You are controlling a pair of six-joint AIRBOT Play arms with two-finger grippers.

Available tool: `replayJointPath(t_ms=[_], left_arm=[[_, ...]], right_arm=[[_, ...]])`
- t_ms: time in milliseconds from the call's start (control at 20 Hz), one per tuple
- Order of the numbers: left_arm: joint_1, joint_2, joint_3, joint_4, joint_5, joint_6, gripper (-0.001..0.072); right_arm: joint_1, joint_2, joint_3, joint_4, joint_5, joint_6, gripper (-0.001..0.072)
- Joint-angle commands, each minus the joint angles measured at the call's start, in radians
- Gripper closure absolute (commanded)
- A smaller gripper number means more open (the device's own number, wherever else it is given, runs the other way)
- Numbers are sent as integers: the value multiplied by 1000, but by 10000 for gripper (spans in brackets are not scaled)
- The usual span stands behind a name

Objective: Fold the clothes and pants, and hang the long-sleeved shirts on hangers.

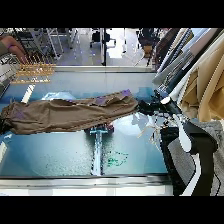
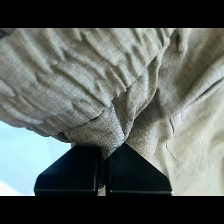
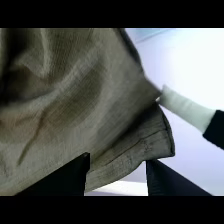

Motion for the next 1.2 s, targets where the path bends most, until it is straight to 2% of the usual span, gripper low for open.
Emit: replayJointPath(t_ms=[0,50,100,400,550,600,650,750,900,950,1000,1050,1150], left_arm=[[51,0,1,-12,-56,23,697],[72,0,1,-12,-68,23,697],[92,0,1,-13,-77,23,697],[133,0,1,-12,-88,47,697],[130,0,1,-12,-88,49,697],[130,0,1,-12,-89,49,697],[130,0,1,-12,-89,49,697],[129,0,1,-12,-89,48,697],[125,0,1,-12,-95,48,697],[119,0,1,-12,-101,49,697],[119,0,1,-12,-111,49,697],[116,0,1,-12,-117,49,697],[115,1,1,-13,-138,60,697]], right_arm=[[-7,0,2,-23,59,23,237],[-13,0,2,-24,59,24,127],[-23,-2,2,-23,58,23,70],[-30,-9,2,1,-47,6,84],[-30,-46,2,109,-25,-85,93],[-30,-58,2,143,-9,-127,124],[-29,-67,2,166,8,-155,206],[-29,-80,10,175,47,-201,264],[-29,-140,111,154,180,-209,395],[-27,-153,140,145,182,-208,490],[-24,-154,156,143,162,-209,623],[-24,-154,178,143,156,-209,691],[-27,-153,232,125,174,-200,693]])
